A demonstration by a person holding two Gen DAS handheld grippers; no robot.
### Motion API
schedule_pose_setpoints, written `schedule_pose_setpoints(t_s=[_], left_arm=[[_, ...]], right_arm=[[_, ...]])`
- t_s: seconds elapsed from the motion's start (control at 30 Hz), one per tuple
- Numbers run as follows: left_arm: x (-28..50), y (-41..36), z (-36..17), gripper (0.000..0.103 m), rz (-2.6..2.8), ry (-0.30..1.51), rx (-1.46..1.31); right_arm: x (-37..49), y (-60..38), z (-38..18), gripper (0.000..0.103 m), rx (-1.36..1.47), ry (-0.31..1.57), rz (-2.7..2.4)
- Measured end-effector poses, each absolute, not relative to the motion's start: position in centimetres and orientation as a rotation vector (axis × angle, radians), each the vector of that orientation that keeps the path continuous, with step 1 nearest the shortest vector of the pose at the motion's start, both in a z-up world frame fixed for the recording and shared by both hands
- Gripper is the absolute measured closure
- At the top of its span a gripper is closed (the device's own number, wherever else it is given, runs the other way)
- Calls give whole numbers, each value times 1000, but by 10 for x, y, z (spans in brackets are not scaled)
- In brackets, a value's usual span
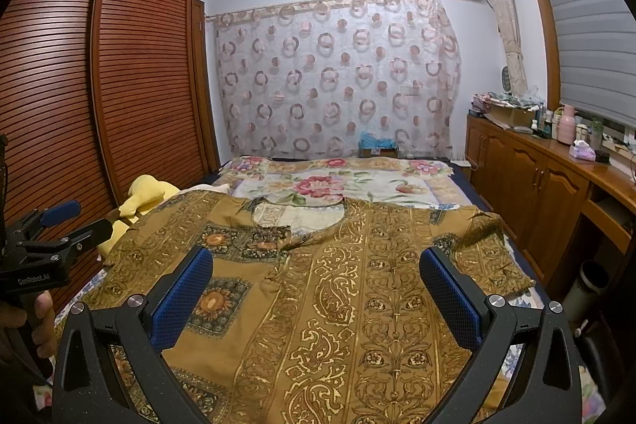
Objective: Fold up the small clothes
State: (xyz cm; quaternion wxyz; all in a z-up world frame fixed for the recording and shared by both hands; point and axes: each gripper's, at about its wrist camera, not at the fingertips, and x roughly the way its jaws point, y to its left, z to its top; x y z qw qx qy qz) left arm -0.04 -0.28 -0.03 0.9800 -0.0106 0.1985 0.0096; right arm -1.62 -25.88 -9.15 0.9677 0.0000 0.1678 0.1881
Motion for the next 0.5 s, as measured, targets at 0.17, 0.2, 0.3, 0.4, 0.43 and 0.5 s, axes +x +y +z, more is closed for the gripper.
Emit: schedule_pose_setpoints(t_s=[0.17, 0.2, 0.3, 0.4, 0.43, 0.5], left_arm=[[-1, -6, 1, 0, 19, 398, -17], [1, -9, 4, 0, 19, 398, -17], [1, -10, 5, 0, 19, 397, -17], [1, -10, 6, 0, 20, 397, -16], [1, -10, 5, 0, 19, 396, -16], [1, -11, 5, 0, 20, 396, -15]], right_arm=[[-16, -259, -92, 0, 0, 340, 380], [-16, -259, -91, 0, 1, 339, 381], [-16, -259, -91, 0, 0, 339, 381], [-17, -259, -91, 0, 0, 337, 381], [-17, -259, -91, 0, 0, 337, 380], [-17, -260, -91, 0, 0, 337, 381]])
